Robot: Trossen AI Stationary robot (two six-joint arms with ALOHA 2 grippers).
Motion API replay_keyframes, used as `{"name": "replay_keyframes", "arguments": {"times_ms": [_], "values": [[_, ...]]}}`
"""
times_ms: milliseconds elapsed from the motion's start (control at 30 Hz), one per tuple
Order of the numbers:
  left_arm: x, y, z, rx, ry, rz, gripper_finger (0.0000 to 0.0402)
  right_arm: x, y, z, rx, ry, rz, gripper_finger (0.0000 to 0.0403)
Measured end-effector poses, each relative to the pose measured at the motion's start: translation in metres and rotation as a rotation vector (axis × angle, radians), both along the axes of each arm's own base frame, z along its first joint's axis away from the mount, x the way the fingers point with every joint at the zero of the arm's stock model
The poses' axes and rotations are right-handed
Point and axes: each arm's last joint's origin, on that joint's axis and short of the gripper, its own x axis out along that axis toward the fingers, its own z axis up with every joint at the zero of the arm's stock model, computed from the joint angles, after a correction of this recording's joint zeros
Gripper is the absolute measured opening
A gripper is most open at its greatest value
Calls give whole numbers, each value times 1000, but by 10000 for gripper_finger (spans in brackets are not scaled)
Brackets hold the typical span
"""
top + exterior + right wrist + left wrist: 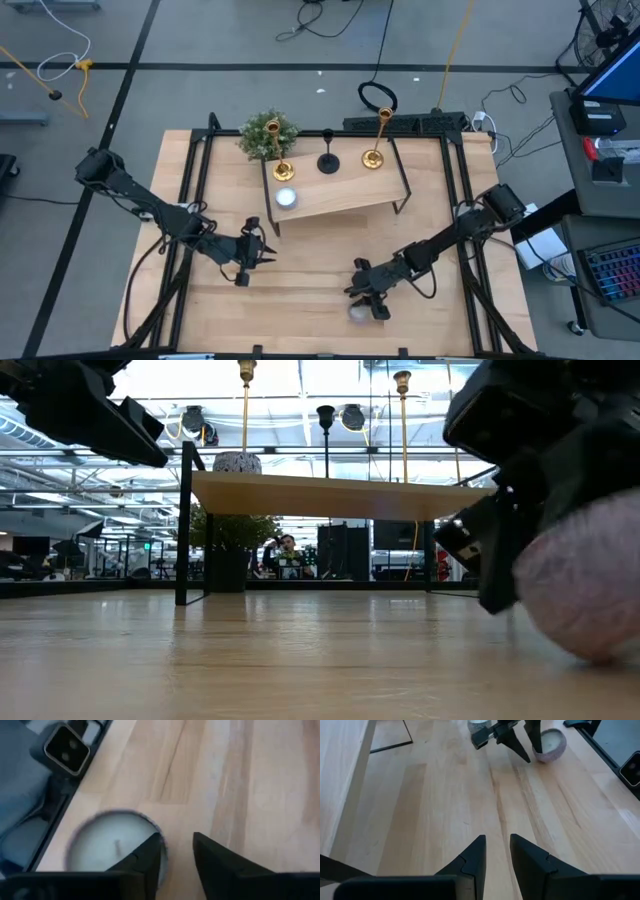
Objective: Pick & Place candle stick holders
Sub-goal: Put the pink scented candle on the shelf
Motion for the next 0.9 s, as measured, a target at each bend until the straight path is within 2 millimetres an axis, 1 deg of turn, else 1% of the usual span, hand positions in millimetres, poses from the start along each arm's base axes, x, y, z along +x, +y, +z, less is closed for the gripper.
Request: {"name": "replay_keyframes", "arguments": {"times_ms": [267, 300, 500, 633, 767, 900], "values": [[0, 0, 0, 5, 0, -3, 93, 0, -2, -1, -24, 3, -23, 14], [0, 0, 0, 6, 1, -4, 93, 0, -3, -1, -27, 6, -21, 8], [0, 0, -1, 11, 8, -3, 93, 2, -2, 4, -19, -42, -11, 6], [0, 0, -1, 11, 8, -3, 93, 1, -3, 18, -25, -96, 3, 4], [0, 0, -1, 12, 8, -3, 93, -1, -7, 42, -54, -194, 8, 3], [0, 1, -1, 28, 4, -3, 93, -5, -21, 70, -197, -323, -65, 2]]}}
